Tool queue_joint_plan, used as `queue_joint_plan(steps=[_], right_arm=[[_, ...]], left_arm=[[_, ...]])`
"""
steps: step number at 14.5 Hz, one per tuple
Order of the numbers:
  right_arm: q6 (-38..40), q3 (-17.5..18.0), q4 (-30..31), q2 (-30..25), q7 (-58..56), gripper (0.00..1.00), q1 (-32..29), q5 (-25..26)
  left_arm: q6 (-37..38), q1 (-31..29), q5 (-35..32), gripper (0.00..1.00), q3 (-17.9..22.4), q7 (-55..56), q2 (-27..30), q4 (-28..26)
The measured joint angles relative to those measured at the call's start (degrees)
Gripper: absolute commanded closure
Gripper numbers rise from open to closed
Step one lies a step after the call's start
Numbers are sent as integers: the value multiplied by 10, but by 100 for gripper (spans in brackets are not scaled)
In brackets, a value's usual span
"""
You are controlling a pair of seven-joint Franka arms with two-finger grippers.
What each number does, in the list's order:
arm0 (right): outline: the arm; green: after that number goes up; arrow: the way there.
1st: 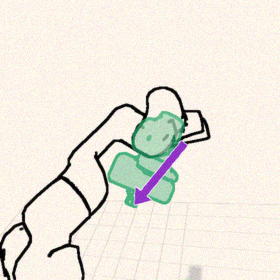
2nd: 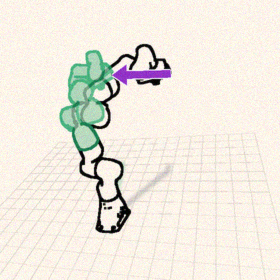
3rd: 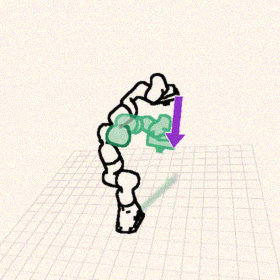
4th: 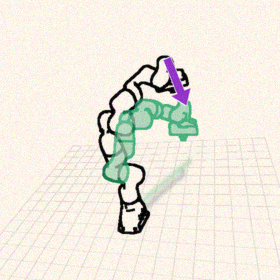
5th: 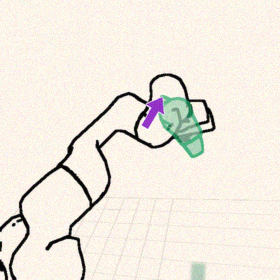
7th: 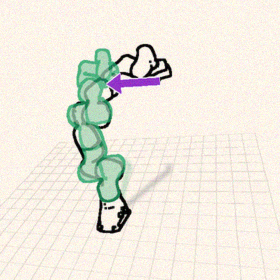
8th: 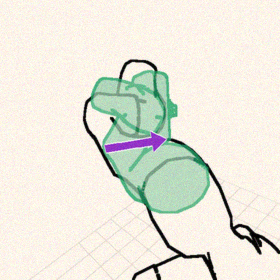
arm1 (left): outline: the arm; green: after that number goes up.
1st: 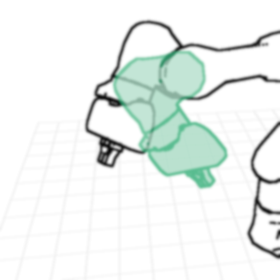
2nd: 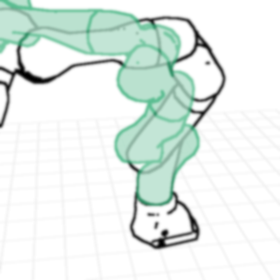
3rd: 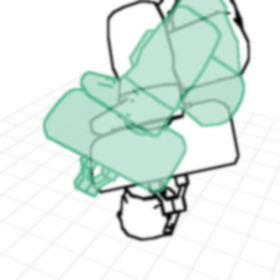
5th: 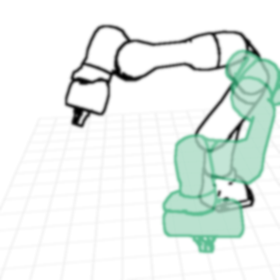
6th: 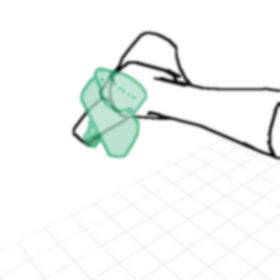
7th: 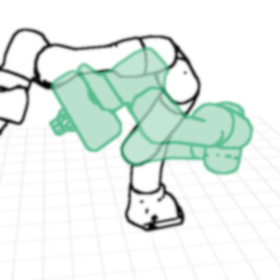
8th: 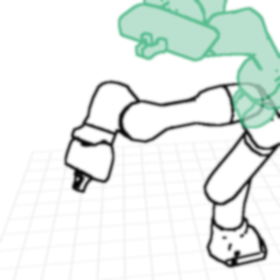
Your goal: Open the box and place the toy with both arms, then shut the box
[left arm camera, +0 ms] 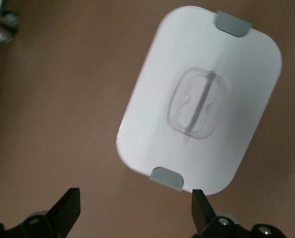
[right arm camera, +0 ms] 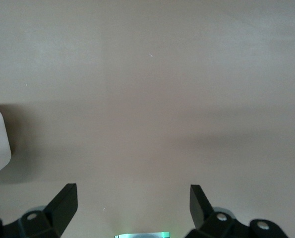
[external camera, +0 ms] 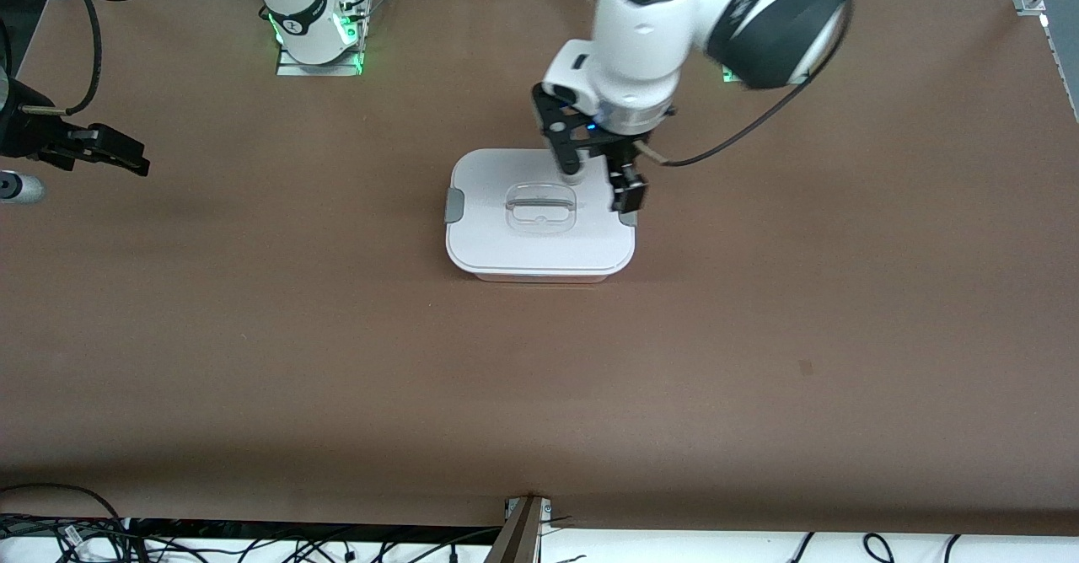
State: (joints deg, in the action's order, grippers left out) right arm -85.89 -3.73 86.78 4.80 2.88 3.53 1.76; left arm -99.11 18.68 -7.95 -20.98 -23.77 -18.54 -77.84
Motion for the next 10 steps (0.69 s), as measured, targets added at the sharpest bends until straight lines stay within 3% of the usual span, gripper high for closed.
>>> queue_joint_plan(steps=[5, 10], right_arm=[[0, 2, 0, 0, 0, 0, 0, 0], [0, 2, 0, 0, 0, 0, 0, 0]], left_arm=[[10, -109, 0, 0, 9, 116, 63, 1], [4, -126, 24, 0, 143, 215, 142, -90]])
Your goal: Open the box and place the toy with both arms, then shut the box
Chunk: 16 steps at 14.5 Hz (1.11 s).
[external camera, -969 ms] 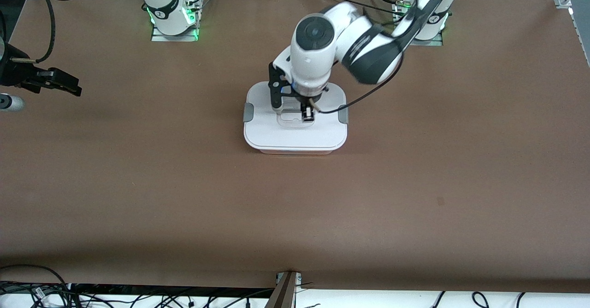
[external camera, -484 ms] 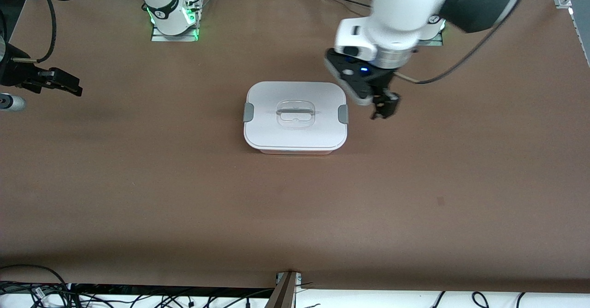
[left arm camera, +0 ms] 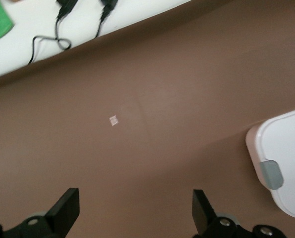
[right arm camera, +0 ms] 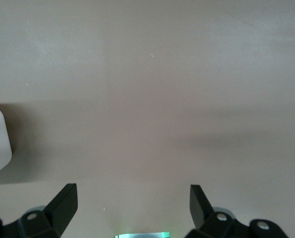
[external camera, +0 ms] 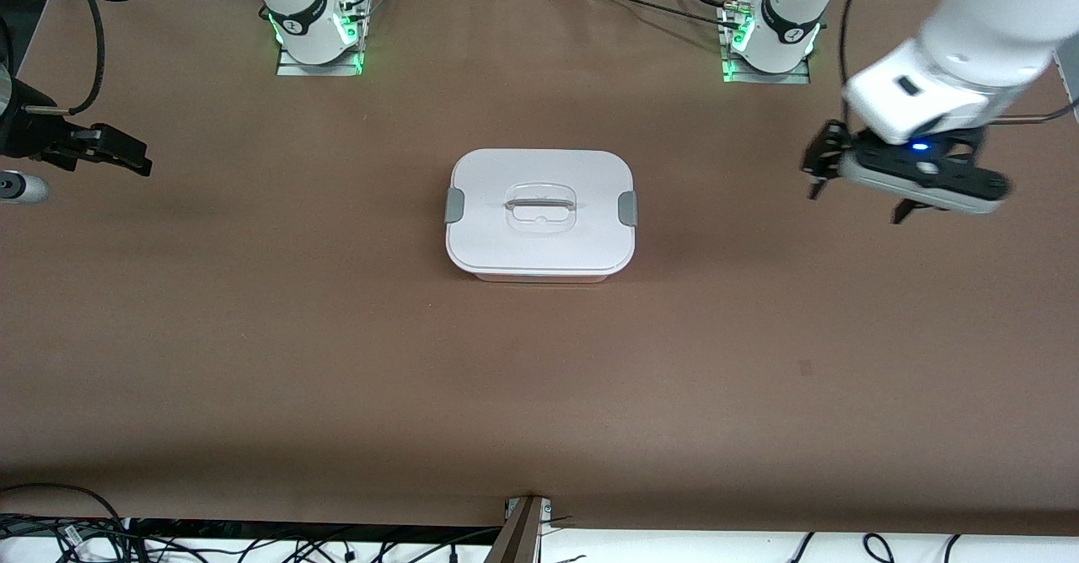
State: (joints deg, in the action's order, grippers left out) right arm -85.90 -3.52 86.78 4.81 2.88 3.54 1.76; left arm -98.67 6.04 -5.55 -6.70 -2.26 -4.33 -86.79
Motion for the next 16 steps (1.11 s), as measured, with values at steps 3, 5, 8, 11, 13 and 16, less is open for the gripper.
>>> queue_joint_plan(steps=[3, 5, 8, 11, 13, 16], right_arm=[[0, 0, 0, 0, 0, 0, 0, 0], [0, 1, 0, 0, 0, 0, 0, 0], [0, 2, 0, 0, 0, 0, 0, 0], [0, 2, 0, 0, 0, 0, 0, 0], [-1, 3, 0, 1, 0, 0, 0, 0], [-1, 3, 0, 1, 0, 0, 0, 0]], left_arm=[[-58, 18, 7, 0, 73, 76, 43, -87], [-73, 21, 13, 0, 92, 108, 57, -124], [-75, 18, 58, 0, 96, 121, 61, -161], [-75, 16, 64, 0, 98, 123, 62, -168], [-75, 13, 62, 0, 99, 123, 68, -168], [-72, -9, 59, 0, 101, 122, 76, -168]])
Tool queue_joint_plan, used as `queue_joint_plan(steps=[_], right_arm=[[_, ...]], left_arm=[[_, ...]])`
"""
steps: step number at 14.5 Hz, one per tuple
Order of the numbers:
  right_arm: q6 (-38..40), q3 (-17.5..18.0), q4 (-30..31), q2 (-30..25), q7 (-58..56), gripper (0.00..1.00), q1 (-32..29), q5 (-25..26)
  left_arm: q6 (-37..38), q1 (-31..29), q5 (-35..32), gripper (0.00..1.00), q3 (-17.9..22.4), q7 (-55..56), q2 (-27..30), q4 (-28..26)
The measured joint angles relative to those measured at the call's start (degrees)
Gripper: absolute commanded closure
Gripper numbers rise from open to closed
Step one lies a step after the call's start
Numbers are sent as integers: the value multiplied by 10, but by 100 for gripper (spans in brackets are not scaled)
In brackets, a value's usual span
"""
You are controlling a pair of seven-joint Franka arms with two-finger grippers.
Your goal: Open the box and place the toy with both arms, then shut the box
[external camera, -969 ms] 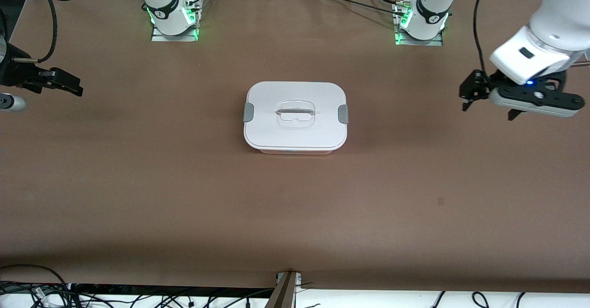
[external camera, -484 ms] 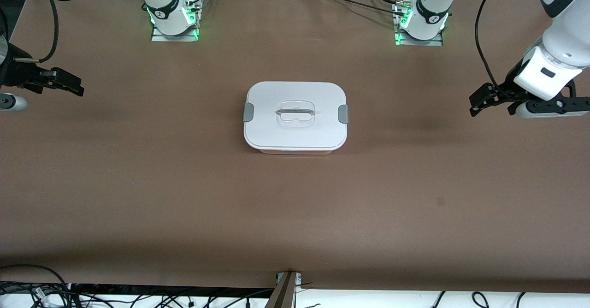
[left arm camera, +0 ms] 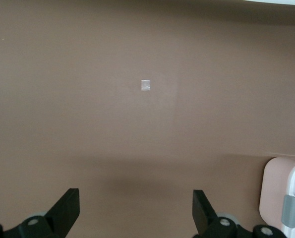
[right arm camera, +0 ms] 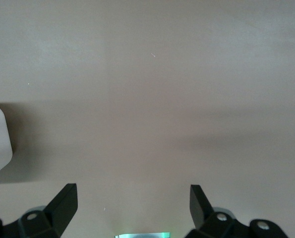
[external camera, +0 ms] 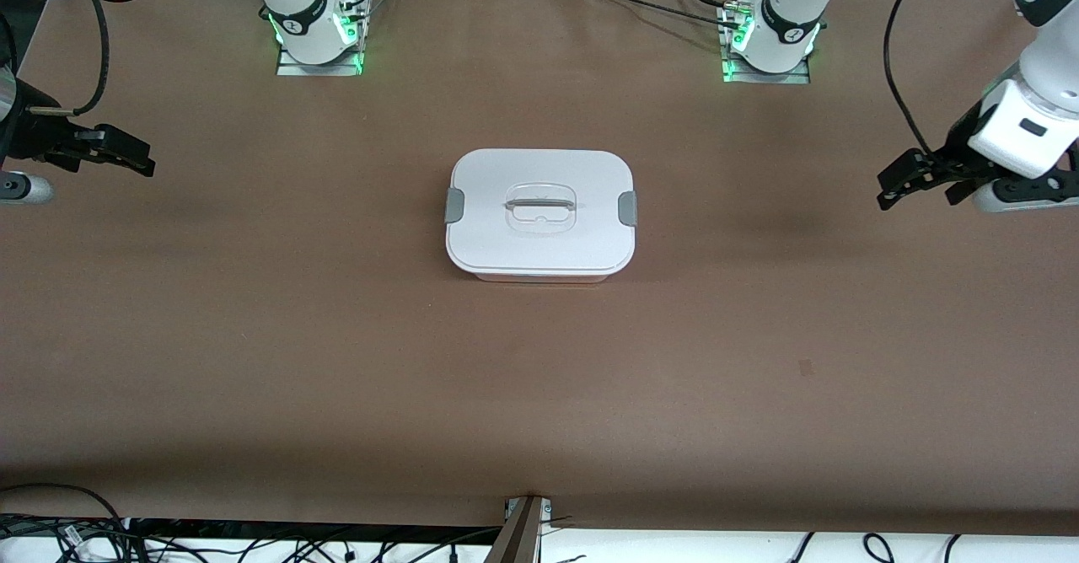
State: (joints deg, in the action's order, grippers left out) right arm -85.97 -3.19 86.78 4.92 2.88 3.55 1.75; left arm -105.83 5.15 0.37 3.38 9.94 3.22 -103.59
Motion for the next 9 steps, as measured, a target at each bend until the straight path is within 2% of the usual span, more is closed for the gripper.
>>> queue_joint_plan(steps=[9], right_arm=[[-1, 0, 0, 0, 0, 0, 0, 0]], left_arm=[[72, -7, 0, 0, -3, -1, 3, 33]])
